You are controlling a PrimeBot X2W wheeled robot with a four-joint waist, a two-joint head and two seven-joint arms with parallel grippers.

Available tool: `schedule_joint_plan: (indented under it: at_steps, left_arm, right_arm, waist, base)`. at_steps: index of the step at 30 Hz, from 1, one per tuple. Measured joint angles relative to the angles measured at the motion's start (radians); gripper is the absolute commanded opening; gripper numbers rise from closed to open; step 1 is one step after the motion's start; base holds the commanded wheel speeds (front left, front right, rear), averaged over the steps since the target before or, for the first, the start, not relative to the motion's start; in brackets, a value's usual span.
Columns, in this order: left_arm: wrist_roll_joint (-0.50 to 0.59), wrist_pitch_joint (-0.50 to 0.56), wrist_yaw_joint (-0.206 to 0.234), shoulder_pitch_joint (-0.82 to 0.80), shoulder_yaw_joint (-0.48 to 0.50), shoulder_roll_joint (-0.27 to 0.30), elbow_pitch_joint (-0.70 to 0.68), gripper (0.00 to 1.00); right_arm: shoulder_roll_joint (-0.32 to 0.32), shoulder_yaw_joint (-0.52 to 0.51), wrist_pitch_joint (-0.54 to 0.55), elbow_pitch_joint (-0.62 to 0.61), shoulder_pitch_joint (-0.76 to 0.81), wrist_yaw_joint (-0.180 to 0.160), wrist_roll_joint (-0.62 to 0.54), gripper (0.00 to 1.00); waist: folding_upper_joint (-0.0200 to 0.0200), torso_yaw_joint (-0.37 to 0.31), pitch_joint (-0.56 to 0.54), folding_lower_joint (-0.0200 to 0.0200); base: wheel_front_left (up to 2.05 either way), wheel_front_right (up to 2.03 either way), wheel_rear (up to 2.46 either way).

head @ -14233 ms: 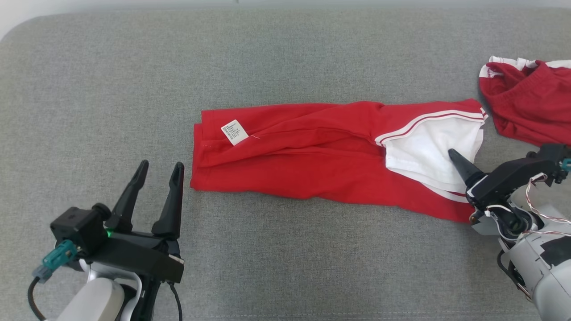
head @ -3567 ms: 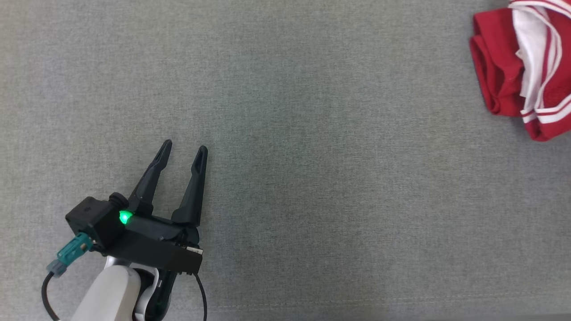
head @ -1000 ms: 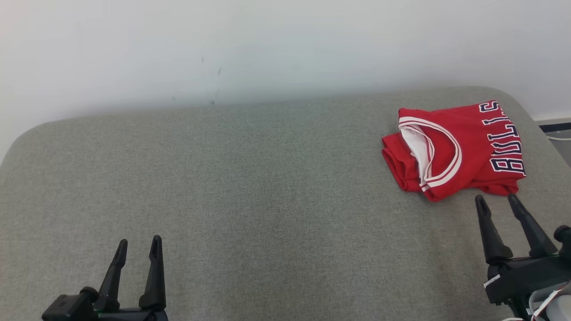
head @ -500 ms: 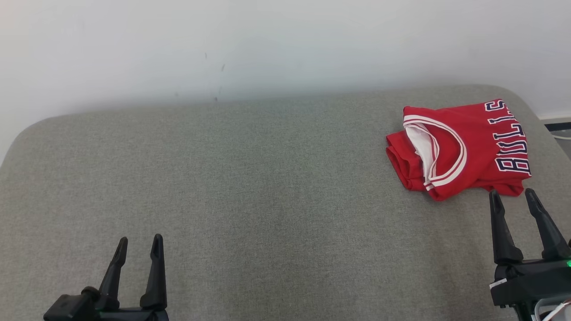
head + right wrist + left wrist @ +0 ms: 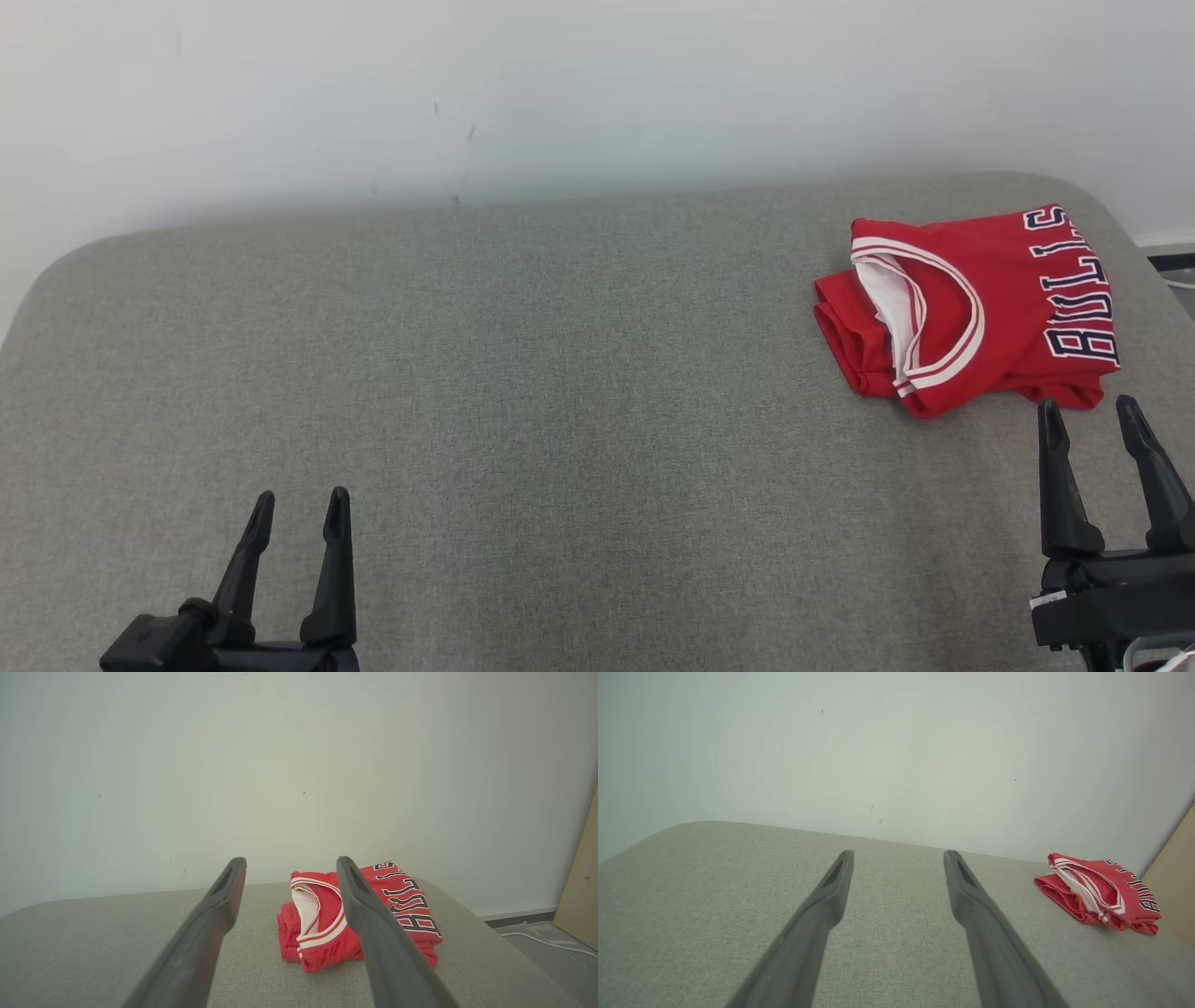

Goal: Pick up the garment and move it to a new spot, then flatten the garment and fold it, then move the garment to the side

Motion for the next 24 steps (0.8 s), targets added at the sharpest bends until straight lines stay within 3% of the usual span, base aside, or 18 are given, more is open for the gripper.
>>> schedule_joint_plan:
  at_steps: [12, 13, 24]
  left_arm:
    - [0.007, 0.000, -0.005, -0.002, 0.001, 0.000, 0.000, 1.00]
    - [0.007, 0.000, -0.005, -0.003, 0.001, -0.001, 0.001, 0.00]
    - [-0.042, 0.023, -0.005, 0.025, 0.008, -0.019, 0.053, 0.00]
  right_arm:
    - [0.030, -0.032, 0.000, -0.007, 0.026, 0.000, -0.018, 1.00]
    - [0.033, -0.033, 0.000, -0.007, 0.026, 0.000, -0.018, 0.00]
    - [0.086, -0.040, 0.026, 0.048, 0.048, 0.014, 0.034, 0.00]
  waist:
    - [0.0001, 0.004, 0.009, 0.0000]
    - [0.0000, 0.005, 0.010, 0.0000]
    - [0.0001, 0.008, 0.010, 0.0000]
  base:
    - [0.00, 0.00, 0.00]
    - [0.00, 0.00, 0.00]
    - [0.00, 0.00, 0.00]
